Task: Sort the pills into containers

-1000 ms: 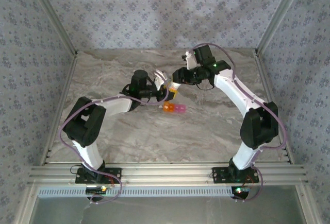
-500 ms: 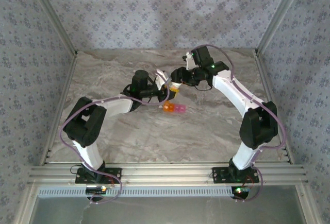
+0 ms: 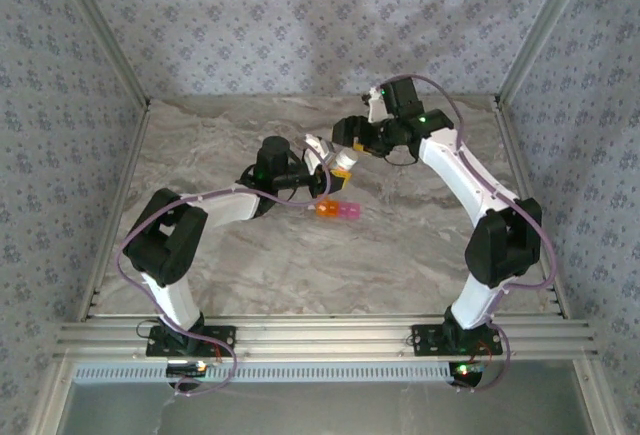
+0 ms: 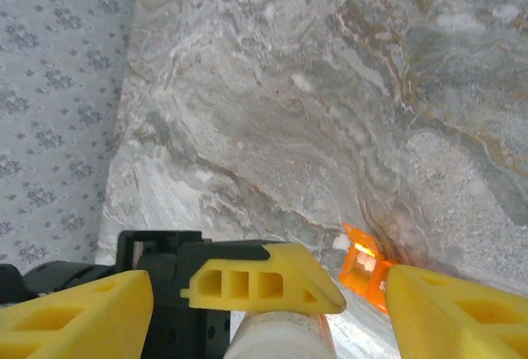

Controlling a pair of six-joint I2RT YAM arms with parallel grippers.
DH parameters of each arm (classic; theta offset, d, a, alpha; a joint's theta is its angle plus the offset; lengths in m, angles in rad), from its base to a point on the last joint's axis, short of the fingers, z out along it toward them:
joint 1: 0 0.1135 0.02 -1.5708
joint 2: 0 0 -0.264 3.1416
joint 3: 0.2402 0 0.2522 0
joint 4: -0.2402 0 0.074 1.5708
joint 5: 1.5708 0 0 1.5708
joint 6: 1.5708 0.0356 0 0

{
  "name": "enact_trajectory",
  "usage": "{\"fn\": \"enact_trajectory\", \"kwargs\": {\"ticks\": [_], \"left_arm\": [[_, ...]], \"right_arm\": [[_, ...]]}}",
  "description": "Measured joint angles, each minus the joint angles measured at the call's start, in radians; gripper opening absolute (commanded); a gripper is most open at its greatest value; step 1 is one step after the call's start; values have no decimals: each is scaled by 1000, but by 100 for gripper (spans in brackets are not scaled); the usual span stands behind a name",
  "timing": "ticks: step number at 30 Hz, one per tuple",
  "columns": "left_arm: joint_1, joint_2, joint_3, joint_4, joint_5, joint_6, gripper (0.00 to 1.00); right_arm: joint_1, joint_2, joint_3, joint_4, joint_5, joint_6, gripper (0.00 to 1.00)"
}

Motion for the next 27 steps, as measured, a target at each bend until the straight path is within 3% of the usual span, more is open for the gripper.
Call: {"fn": "enact_trajectory", "kwargs": {"ticks": [10,20,27], "left_arm": [[13,0,0,6,31,-1,0],[41,0,1,5,121,-24,0],[45,0,27,-6,158,-27,0]], "right_arm": [[-77,-32,-31,71,-56,-5,76],[-109,-107,-54,30,-196,-283,80],[-100,-105,-53,-47,-216,-400,80]]}}
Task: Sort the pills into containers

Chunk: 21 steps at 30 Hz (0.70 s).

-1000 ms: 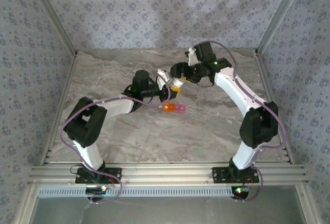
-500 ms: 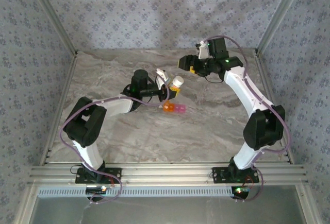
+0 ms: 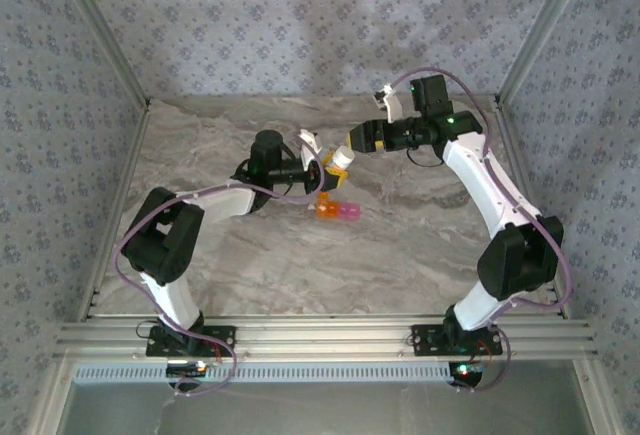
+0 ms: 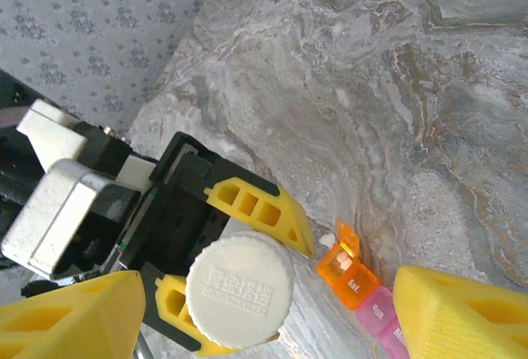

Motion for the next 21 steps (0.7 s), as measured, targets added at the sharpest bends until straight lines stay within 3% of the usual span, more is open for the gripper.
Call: {"fn": "enact_trajectory", "kwargs": {"ticks": [8,15,21], "left_arm": [[0,0,6,-11,17,0,0],[0,0,8,-26,22,0,0],[0,0,8,-26,23,0,0]], "right_arm": [[50,36,7,-24,0,-47,76],[60,45,16,-27,-1,-53,60],[63,49,18,-28,0,-51,59]]}}
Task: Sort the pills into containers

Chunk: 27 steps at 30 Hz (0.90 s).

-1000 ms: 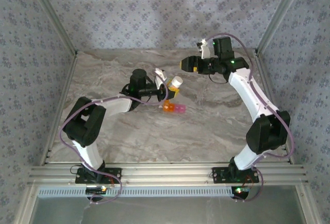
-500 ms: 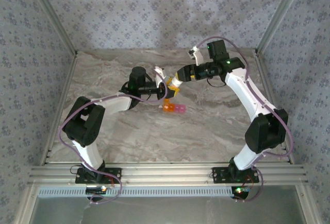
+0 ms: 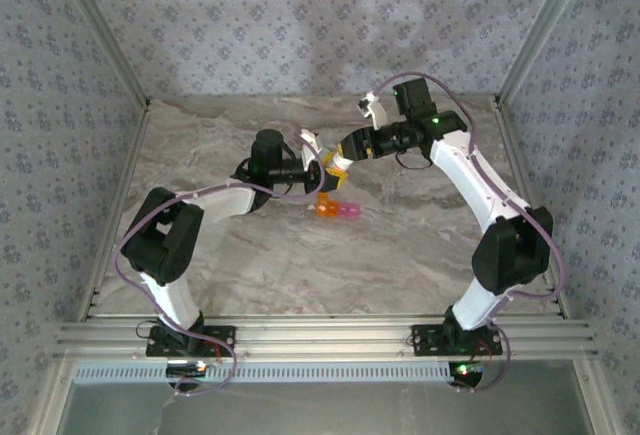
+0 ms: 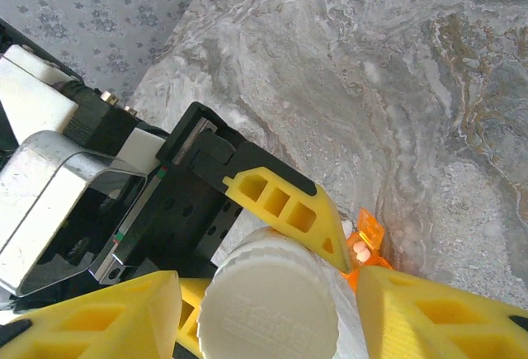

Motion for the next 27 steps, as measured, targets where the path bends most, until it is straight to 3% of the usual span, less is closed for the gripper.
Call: {"fn": "enact_trajectory", "kwargs": {"ticks": [16,27], "left_arm": [[1,0,1,-17,-2,-8,0],[-2,0,-36,-59,-130,16,0]], "right_arm": [[26,5,-13,19,40,28,39],[93,11,-94,156,237,312,37]]}}
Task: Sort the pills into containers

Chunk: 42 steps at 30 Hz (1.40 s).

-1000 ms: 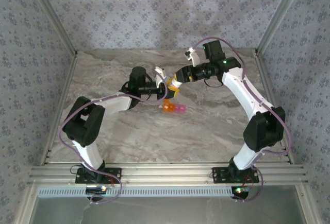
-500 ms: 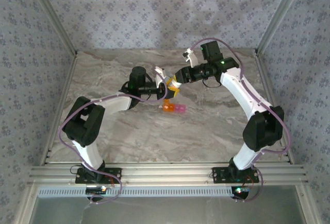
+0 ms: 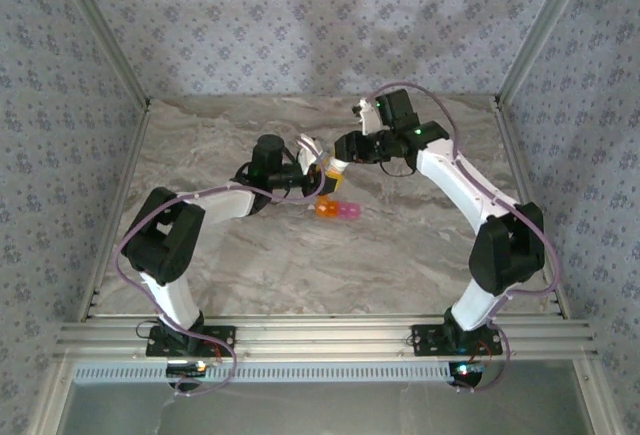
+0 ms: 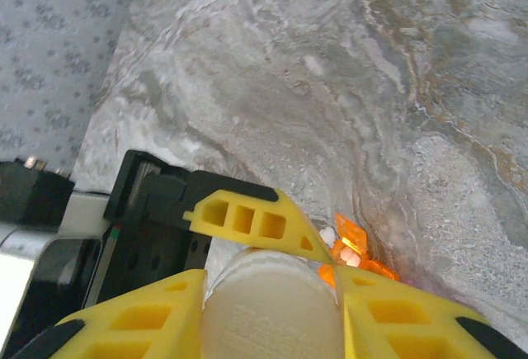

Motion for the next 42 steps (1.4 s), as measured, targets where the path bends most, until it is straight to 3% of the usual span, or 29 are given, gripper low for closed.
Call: {"fn": "enact_trajectory", "kwargs": {"ticks": [8,20,37,42], "left_arm": [[-1,0,-1,-24,-63,8,0],[-5,0,-1,-19,-80,4,0],[-24,9,1,98,-44,4,0],[-16,9,1,98,-28,4,0]], "right_arm": [[39,2,-20,60,122,133,37],[39,3,-20,61,136,163,40],[-41,2,-8,32,-9,197,69],[-84,-18,-7,31,-38,191,73]]}}
